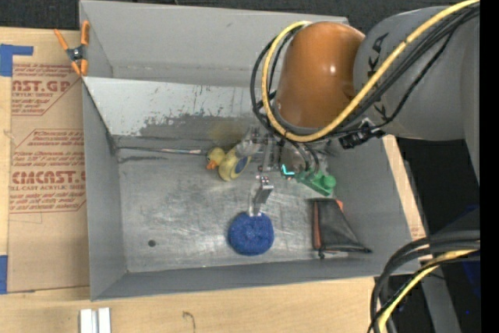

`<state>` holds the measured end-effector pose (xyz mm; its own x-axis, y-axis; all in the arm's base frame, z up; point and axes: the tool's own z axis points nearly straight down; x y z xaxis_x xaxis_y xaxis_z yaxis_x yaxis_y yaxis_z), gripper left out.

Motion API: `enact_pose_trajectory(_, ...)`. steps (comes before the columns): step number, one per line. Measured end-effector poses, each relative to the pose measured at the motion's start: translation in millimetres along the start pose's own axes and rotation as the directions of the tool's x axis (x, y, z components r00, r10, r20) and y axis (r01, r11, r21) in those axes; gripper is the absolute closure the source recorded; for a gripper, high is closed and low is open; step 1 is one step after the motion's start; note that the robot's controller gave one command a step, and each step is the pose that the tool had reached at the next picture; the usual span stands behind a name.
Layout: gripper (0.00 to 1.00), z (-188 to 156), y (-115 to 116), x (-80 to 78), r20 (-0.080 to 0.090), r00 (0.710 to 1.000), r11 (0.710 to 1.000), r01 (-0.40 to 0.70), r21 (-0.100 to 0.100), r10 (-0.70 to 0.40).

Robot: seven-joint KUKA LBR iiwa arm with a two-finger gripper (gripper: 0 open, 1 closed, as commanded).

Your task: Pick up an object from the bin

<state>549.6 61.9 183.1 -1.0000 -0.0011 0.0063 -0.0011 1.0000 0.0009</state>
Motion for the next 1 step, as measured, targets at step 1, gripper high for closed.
enact_pose_trajectory(1, 0.0, -3.9, -0.3, -1.8, 0.008, 1.0, 1.0, -0.001, 0.0, 0.001)
